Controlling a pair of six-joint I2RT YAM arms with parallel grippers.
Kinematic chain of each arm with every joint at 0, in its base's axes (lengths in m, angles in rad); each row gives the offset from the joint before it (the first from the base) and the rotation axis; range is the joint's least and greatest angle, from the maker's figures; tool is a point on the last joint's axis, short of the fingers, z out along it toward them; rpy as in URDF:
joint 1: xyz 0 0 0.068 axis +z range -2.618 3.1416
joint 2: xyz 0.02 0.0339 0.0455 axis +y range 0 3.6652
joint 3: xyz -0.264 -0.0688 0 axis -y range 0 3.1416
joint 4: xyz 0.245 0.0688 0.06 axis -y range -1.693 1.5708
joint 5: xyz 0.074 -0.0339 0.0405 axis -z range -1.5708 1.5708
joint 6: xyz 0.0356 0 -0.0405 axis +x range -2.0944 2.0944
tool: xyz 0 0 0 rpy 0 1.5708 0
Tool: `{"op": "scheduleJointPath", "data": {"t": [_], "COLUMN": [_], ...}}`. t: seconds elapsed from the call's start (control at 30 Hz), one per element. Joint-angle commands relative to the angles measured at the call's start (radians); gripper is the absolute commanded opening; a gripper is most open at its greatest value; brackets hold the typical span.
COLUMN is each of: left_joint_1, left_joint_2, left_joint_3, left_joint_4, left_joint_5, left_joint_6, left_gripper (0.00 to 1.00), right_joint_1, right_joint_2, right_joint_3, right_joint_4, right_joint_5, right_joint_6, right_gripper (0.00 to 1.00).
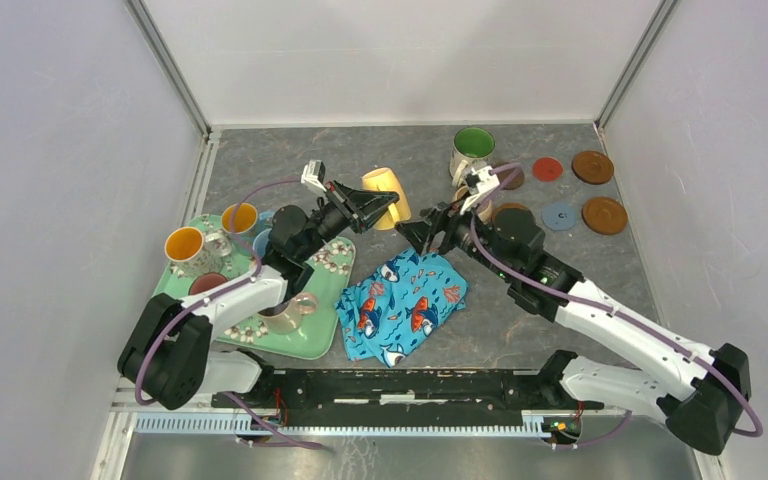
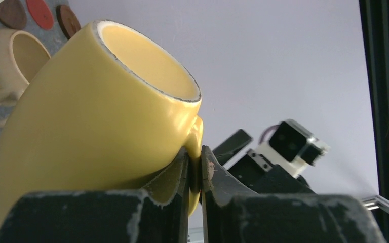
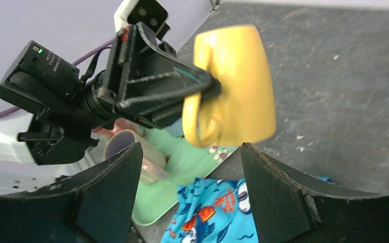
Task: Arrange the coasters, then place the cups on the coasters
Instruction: Place the cup on the coaster.
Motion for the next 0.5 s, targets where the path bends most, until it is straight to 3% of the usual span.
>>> {"op": "scheduleJointPath", "data": {"t": [0.0,0.17,0.47], "left_joint_1": [0.004,0.003,0.002], "left_joint_2": [-0.031,-0.035,-0.051], "left_joint_3": [0.101,0.125,0.158], "left_joint_4": [-0.062,-0.142,-0.272], "left_joint_5": [0.043,0.056,0.063], "left_joint_6": [0.035,0.065,0.131], "left_gripper": [0.02,0.02,0.02], "right_joint_1": [0.090,0.177,0.192], "right_joint_2": [0.061,0.151,0.225], "right_joint_3": [0.155,0.234,0.283], "right_joint_4": [-0.122,-0.185,-0.283], "right_joint_5": [0.202,0.334,0.423], "right_joint_6": [-0.293,-0.386,-0.394], "right_gripper": [0.78,0.77,0.62]}}
